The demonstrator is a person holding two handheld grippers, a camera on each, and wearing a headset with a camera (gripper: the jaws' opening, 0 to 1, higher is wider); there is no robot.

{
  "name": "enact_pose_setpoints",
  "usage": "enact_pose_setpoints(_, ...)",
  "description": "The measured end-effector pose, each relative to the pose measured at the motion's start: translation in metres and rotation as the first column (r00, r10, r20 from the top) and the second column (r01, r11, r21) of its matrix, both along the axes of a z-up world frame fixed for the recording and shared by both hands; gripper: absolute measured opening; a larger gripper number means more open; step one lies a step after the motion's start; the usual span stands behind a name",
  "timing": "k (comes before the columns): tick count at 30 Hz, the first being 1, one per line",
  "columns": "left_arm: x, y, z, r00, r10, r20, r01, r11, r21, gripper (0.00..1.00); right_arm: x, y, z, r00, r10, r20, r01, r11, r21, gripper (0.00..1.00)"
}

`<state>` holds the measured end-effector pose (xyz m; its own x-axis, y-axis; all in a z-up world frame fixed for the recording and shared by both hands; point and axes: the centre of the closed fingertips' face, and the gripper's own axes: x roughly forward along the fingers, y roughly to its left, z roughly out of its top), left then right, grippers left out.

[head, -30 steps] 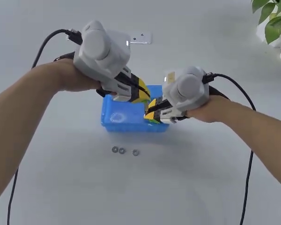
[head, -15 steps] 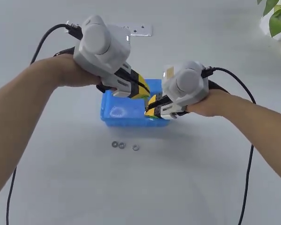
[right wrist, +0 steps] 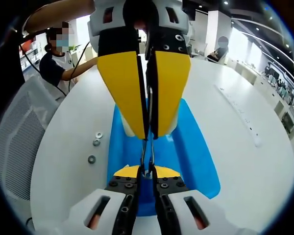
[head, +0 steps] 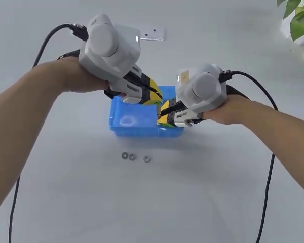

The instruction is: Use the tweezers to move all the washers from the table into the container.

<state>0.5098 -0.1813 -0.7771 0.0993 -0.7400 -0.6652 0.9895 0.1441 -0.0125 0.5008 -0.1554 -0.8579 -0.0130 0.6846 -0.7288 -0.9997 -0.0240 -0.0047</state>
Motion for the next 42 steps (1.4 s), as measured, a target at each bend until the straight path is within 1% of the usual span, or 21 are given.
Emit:
enact_pose_setpoints(8, -0.002, 0.0, 0.007, 1.0, -0.001, 0.009, 0.001, 1.0, 0.003, 0.05, -0.001, 0.0, 0.009, 1.0, -0.002, 0.015, 0.001, 1.0, 0.007, 0.11)
enact_pose_setpoints(16, -0.004, 0.001, 0.019, 1.0, 0.0, 0.028, 0.0, 1.0, 0.006, 0.05, -0.001, 0.002, 0.022, 0.999, -0.001, 0.035, 0.0, 1.0, 0.019, 0.11)
enact_pose_setpoints(22, -0.008, 0.002, 0.029, 0.999, 0.002, 0.043, -0.002, 1.0, 0.009, 0.05, -0.003, 0.003, 0.031, 0.999, 0.003, 0.053, -0.004, 1.0, 0.026, 0.11)
enact_pose_setpoints(29, -0.016, 0.003, 0.041, 0.998, 0.004, 0.056, -0.005, 1.0, 0.012, 0.05, -0.009, 0.004, 0.042, 0.997, 0.006, 0.073, -0.008, 0.999, 0.033, 0.11)
enact_pose_setpoints(37, -0.026, 0.005, 0.052, 0.998, 0.005, 0.068, -0.006, 1.0, 0.016, 0.05, -0.014, 0.006, 0.049, 0.996, 0.008, 0.09, -0.012, 0.999, 0.04, 0.11)
enact_pose_setpoints(42, -0.033, 0.006, 0.055, 0.997, 0.004, 0.072, -0.006, 1.0, 0.02, 0.05, -0.023, 0.006, 0.054, 0.995, 0.01, 0.096, -0.014, 0.999, 0.042, 0.11)
